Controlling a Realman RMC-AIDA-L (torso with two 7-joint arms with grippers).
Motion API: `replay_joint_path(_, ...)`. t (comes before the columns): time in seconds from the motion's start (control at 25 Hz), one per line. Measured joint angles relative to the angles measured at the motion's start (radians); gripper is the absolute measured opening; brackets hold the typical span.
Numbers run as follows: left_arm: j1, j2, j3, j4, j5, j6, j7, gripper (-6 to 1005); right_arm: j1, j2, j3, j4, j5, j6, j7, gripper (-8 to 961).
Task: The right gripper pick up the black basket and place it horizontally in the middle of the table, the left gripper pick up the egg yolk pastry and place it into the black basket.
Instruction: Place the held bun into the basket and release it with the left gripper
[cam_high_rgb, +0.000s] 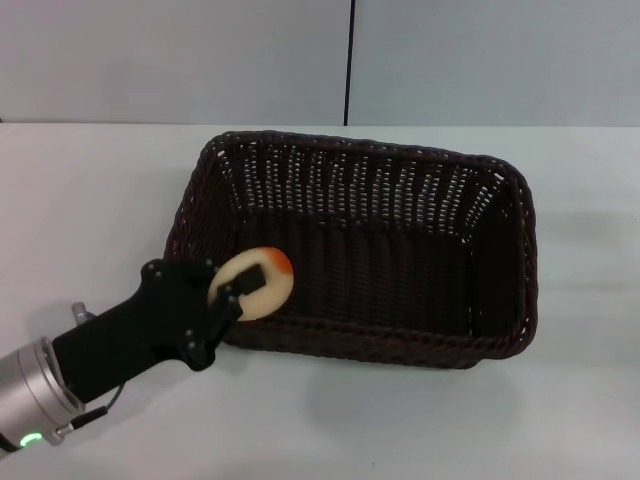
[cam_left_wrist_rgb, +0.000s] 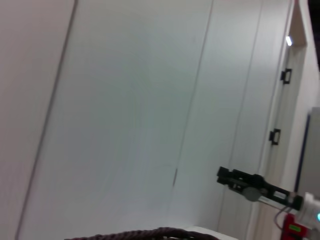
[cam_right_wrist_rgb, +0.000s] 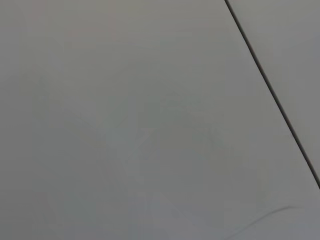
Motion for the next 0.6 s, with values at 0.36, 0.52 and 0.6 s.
replay_joint_path(0.36, 0.005, -0.002, 0.056, -0.005, -0.001, 0.036, 0.0, 56, 0.006, 0.0, -0.007, 0.0, 0.0, 0.004, 0.0, 447)
replay_joint_path(0.52, 0.005, -0.003, 0.038, -0.004, -0.009, 0.036, 0.004, 56, 0.013, 0.0, -0.008, 0.001, 0.0, 0.005, 0.0, 447)
replay_joint_path(0.6, 0.002, -0.004, 0.011, -0.01, -0.011, 0.024, 0.008, 62, 0.016, 0.0, -0.009, 0.003, 0.0, 0.005, 0.0, 447)
